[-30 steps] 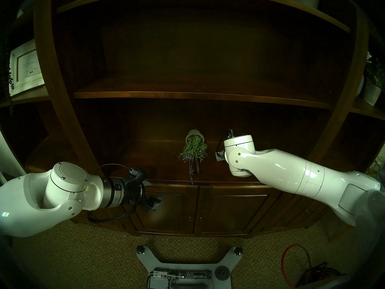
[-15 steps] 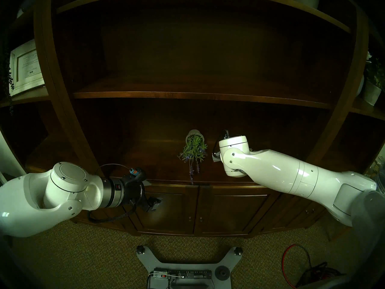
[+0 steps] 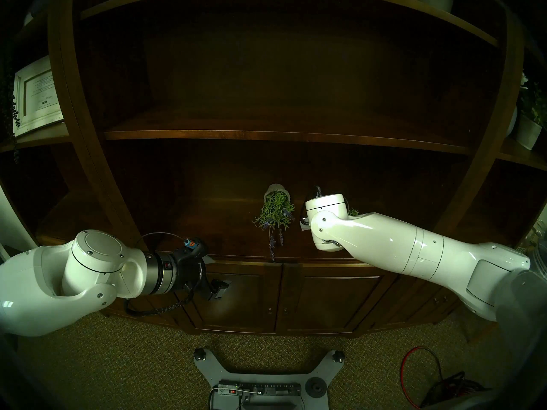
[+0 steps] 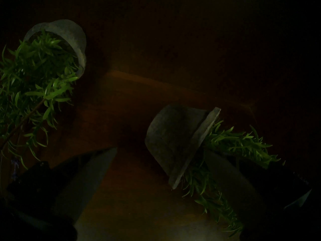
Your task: Place the fake decorative plant upright
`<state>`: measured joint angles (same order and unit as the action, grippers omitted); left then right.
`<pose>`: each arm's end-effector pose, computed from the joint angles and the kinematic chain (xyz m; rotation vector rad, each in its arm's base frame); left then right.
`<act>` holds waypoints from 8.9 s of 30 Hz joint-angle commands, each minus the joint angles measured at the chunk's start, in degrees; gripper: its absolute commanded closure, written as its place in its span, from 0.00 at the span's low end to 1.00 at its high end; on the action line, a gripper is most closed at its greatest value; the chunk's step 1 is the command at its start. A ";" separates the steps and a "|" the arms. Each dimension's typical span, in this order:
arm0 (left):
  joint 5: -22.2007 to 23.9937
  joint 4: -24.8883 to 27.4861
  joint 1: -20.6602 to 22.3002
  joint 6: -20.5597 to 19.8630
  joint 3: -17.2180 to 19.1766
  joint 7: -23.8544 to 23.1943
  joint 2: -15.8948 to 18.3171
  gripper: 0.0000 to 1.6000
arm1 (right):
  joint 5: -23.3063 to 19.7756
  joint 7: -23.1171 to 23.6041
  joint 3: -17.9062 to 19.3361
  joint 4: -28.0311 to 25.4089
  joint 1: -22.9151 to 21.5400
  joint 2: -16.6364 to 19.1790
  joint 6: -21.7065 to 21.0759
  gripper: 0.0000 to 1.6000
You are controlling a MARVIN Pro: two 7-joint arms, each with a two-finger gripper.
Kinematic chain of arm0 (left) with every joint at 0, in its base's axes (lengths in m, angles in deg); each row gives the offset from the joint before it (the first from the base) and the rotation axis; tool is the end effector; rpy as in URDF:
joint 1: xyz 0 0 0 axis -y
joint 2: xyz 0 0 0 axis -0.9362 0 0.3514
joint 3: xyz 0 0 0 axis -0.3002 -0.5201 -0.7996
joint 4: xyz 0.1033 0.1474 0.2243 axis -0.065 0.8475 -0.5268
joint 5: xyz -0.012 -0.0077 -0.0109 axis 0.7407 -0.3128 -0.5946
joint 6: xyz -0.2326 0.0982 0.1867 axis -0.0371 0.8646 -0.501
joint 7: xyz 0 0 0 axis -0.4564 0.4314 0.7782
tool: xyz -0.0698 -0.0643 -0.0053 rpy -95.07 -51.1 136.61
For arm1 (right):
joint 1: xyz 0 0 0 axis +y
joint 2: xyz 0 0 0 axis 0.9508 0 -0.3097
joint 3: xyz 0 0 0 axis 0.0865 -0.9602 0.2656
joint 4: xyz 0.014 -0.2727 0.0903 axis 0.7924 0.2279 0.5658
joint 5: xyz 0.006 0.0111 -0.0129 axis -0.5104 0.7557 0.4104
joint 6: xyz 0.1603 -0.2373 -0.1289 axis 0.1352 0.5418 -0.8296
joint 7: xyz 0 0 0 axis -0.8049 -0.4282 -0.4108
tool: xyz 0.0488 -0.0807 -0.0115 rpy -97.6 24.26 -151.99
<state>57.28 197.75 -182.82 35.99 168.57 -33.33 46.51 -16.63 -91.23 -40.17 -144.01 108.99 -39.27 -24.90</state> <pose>0.2735 0.0374 -0.2066 2.4797 -1.0373 1.0272 0.4450 0.0869 -0.2427 2.6097 0.1607 1.1057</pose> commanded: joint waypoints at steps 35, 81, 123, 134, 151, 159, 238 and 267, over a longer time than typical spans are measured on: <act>0.00 0.38 0.83 0.31 0.89 0.07 0.03 0.00 | 3.46 1.11 -1.15 -4.78 -2.88 6.44 -3.05 1.00; -0.04 0.36 0.84 0.30 0.81 0.07 0.02 0.00 | 22.27 14.96 -10.51 -13.67 -10.08 16.10 -24.87 1.00; -0.05 0.35 0.84 0.30 0.78 0.07 0.02 0.00 | 45.03 23.19 -32.53 -20.33 -22.84 24.46 -25.43 1.00; -0.05 0.34 0.84 0.30 0.77 0.07 0.02 0.00 | 47.35 24.70 -38.21 -20.67 -27.37 24.87 -25.43 1.00; -0.06 0.34 0.84 0.30 0.75 0.07 0.02 0.00 | 49.94 28.42 -47.12 -21.69 -33.83 24.62 -25.43 1.00; -0.06 0.33 0.84 0.30 0.74 0.07 0.02 0.00 | 50.68 30.40 -50.86 -20.94 -36.83 23.51 -25.43 1.00; -0.03 0.36 0.87 0.31 0.79 0.07 0.02 0.00 | 24.27 27.92 -84.37 -29.07 -67.08 4.60 -25.43 0.00; -0.08 0.24 0.71 0.24 0.52 0.07 0.02 0.00 | 11.64 24.98 -90.59 -44.63 -80.84 22.03 -22.22 0.00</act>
<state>57.26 197.72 -182.82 35.96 168.40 -33.33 46.51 -4.44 -66.17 -130.74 -188.71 32.79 -21.19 -48.55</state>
